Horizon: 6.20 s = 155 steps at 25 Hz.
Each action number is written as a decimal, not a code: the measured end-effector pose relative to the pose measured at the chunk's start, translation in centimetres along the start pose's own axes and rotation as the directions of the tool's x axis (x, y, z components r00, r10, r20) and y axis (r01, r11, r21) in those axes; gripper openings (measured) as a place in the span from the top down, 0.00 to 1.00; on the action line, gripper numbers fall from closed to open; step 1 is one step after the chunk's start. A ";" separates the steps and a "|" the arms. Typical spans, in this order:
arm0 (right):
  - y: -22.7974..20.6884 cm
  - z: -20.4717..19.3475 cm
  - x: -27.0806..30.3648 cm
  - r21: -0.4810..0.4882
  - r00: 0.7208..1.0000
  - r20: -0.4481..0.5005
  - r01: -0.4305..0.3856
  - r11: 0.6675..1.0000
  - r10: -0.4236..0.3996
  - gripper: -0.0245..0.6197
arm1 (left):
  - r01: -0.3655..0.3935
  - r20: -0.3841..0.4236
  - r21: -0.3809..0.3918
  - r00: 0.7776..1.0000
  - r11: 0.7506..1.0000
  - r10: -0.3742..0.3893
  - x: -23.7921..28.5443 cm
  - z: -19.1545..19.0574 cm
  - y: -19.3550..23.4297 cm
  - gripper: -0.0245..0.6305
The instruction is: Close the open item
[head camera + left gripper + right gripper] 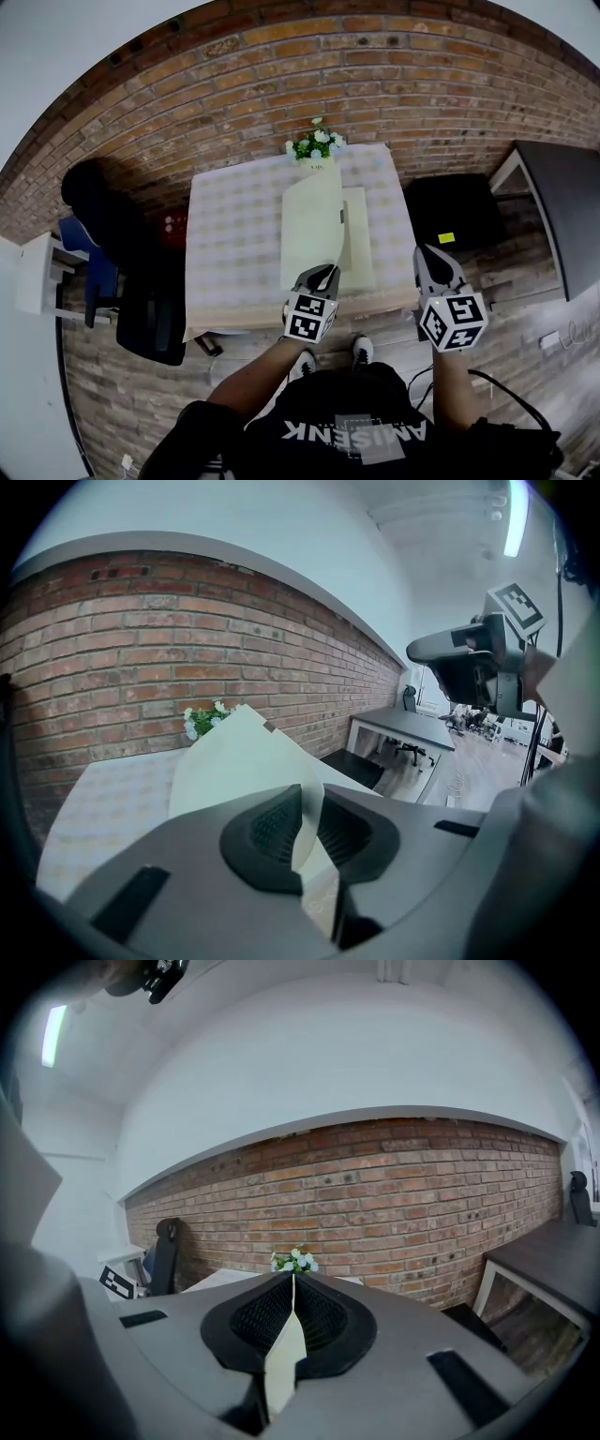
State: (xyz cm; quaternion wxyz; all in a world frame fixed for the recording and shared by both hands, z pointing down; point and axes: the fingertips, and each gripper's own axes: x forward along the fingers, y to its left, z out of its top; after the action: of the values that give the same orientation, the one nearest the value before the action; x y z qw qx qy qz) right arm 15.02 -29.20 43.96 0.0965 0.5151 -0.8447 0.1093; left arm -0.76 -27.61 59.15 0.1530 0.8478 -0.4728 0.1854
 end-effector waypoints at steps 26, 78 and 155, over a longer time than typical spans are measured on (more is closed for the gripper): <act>-5.7 -7.5 6.8 0.072 0.984 -0.136 -0.103 0.992 0.112 0.90 | 0.053 -0.263 0.098 0.965 0.994 -0.025 9.1 -6.8 -5.3 0.89; -4.2 -23.0 24.1 0.353 0.836 -0.406 -0.228 0.907 0.368 0.56 | 0.185 -0.313 0.074 0.937 0.980 -0.154 11.4 -9.3 -7.8 0.65; 3.3 8.6 -2.9 -0.038 0.985 0.174 0.019 0.999 -0.013 0.89 | -0.099 0.421 -0.051 0.900 0.994 0.111 -16.7 16.4 10.5 0.94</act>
State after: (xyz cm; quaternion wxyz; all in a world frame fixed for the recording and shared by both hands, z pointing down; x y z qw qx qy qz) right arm 12.98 -27.71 34.60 0.0337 0.5274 -0.8477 0.0467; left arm -15.12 -27.59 37.87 0.0488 0.8388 -0.5423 -0.0015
